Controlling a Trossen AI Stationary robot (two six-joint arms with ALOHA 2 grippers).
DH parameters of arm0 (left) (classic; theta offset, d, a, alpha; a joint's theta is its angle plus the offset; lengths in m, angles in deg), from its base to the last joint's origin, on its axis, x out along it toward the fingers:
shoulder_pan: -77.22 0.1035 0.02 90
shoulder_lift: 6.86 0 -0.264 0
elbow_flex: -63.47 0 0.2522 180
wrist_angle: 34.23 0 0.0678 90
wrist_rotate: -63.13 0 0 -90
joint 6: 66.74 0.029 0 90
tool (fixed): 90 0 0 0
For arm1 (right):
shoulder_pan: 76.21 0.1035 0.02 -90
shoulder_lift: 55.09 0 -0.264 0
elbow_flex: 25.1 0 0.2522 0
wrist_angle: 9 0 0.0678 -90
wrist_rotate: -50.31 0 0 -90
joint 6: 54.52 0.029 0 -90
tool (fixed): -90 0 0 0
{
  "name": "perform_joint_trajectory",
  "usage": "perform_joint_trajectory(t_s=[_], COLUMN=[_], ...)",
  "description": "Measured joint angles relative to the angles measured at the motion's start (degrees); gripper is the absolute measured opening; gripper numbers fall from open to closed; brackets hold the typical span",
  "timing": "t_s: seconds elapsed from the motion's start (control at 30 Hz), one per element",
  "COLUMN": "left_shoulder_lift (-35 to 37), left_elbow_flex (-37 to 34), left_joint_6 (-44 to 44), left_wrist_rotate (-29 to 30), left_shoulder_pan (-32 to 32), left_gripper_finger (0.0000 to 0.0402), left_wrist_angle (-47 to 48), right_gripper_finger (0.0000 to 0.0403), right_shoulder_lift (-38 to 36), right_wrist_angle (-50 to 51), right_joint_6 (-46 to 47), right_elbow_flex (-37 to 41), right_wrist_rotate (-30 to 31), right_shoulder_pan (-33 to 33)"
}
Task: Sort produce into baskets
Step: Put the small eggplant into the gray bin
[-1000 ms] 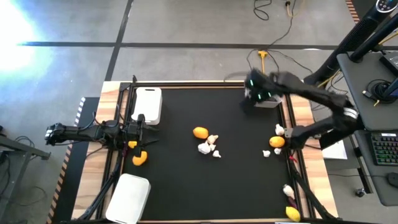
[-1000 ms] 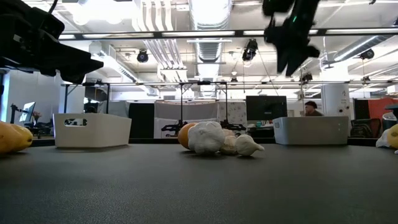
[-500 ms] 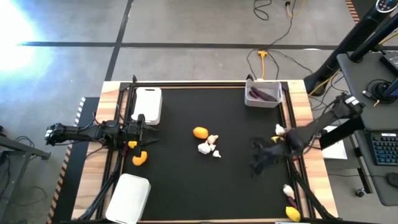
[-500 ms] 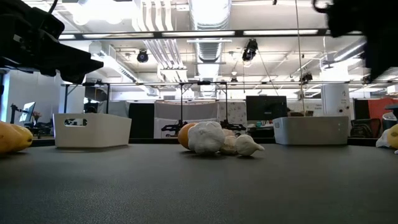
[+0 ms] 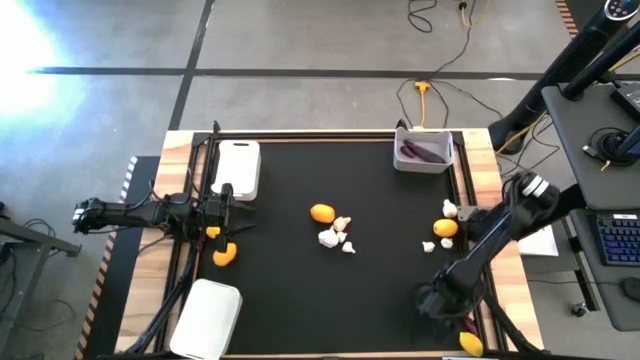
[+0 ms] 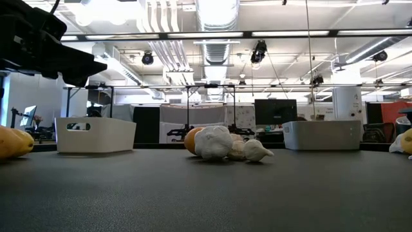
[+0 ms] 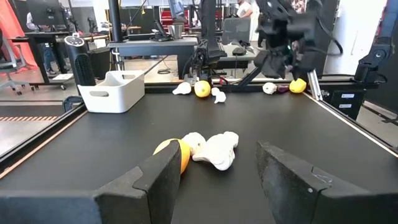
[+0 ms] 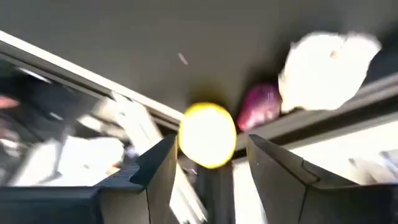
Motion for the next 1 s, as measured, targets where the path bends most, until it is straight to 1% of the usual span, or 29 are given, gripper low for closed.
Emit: perform_joint_trajectory(t_s=[0.07,0.13,0.33,0.47,0.67,1.0], left_shoulder_lift=[0.0,0.0,0.0,0.0,0.0,0.0], left_elbow_flex=[0.0,0.0,0.0,0.0,0.0,0.0], left_joint_6=[0.0,0.0,0.0,0.0,0.0,0.0], left_wrist_rotate=[0.0,0.0,0.0,0.0,0.0,0.0], left_shoulder_pan=[0.0,0.0,0.0,0.0,0.0,0.0], left_gripper_finger=[0.0190,0.0190,0.0190,0.0190,0.0190,0.0190], left_wrist_angle=[0.0,0.0,0.0,0.0,0.0,0.0], right_gripper_finger=[0.0196,0.0203,0.0217,0.0213,0.0210,0.0210], right_shoulder_lift=[3.4,6.1,11.1,11.5,10.6,10.7], right_wrist_angle=[0.1,0.0,0.2,0.3,0.1,-0.3], right_joint_6=[-1.9,-4.6,-10.3,-11.4,-9.0,-9.1], right_elbow_flex=[-0.5,-0.9,-0.5,0.2,1.0,3.0], right_wrist_rotate=[-4.2,-6.6,-6.9,-7.1,-7.0,-6.9], right_shoulder_pan=[1.0,1.8,2.3,2.1,2.5,2.8])
